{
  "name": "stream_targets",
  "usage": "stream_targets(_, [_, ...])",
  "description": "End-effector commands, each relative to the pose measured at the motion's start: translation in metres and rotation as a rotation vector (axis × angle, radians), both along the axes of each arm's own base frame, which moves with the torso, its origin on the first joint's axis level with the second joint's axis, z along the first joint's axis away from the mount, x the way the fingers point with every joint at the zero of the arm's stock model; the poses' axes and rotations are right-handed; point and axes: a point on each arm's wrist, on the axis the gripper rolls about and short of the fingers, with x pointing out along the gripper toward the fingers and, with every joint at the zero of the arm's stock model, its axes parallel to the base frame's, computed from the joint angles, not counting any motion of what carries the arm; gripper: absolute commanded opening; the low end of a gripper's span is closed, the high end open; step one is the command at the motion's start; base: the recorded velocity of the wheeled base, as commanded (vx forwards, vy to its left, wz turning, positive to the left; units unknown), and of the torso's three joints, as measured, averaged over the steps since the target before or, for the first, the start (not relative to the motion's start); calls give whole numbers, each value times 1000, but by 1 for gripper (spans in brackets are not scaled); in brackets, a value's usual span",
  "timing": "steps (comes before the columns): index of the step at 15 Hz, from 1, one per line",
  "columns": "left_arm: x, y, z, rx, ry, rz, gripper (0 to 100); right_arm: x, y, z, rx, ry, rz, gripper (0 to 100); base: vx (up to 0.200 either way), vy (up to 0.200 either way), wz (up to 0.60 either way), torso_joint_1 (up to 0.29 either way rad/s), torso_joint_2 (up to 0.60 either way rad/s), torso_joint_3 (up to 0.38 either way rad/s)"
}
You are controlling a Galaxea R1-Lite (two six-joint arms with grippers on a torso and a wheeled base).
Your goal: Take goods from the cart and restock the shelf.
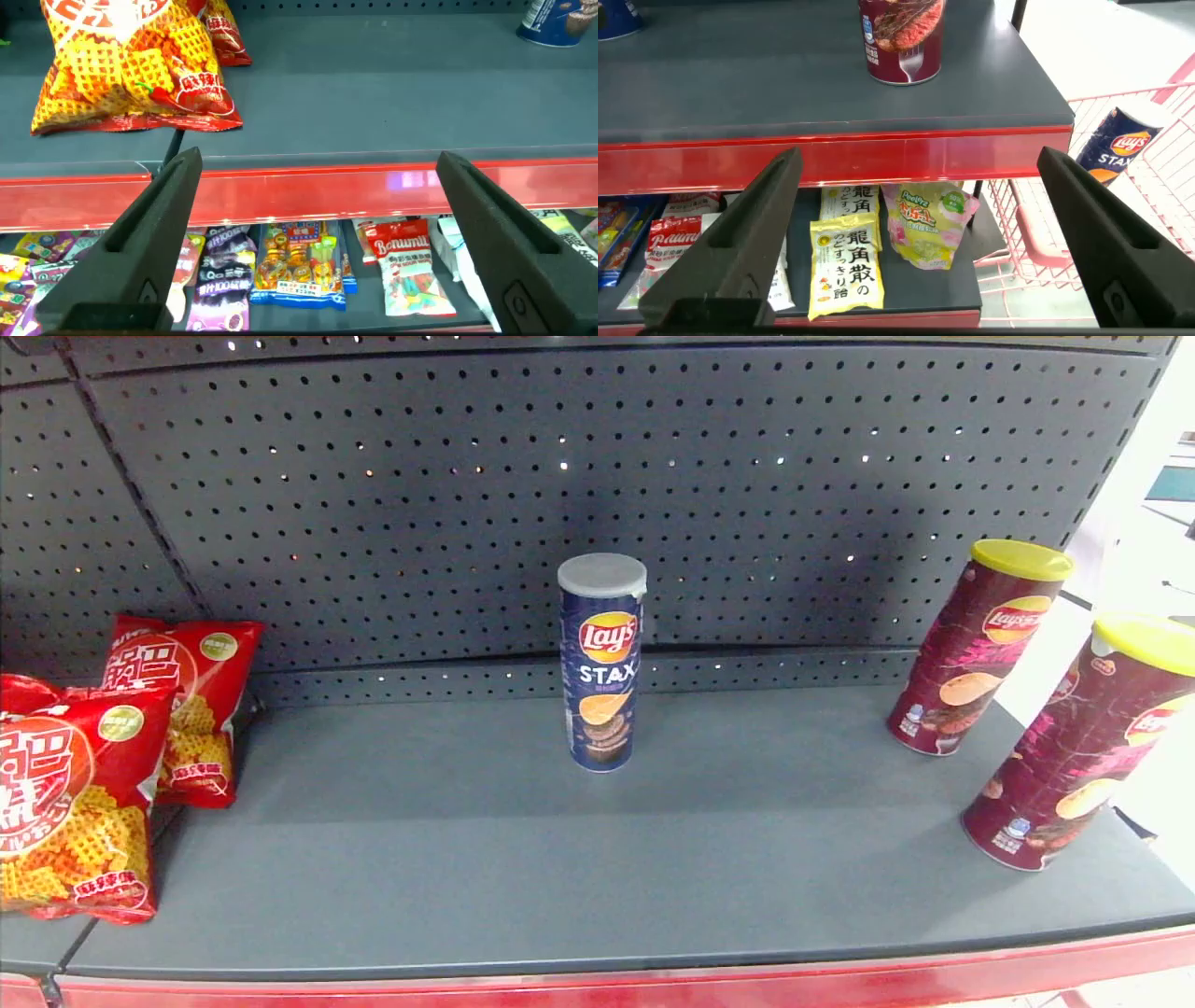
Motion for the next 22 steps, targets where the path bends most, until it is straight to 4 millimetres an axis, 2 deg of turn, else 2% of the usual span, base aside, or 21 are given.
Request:
stream_targets(1, [0,0,0,1,0,-1,100,0,0,0,-1,0,0,100,-200,0,0,-2,2,2])
stream_targets(12, [0,0,0,0,1,-1,100,0,0,0,-1,0,0,100,-200,0,0,5,4,3])
stream_targets(21, [0,0,0,4,0,1,100,0,0,0,-1,0,0,100,0,0,0,0,0,0])
stream_targets(22, [0,0,0,4,0,1,100,0,0,0,-1,0,0,100,0,-200,0,2,2,2])
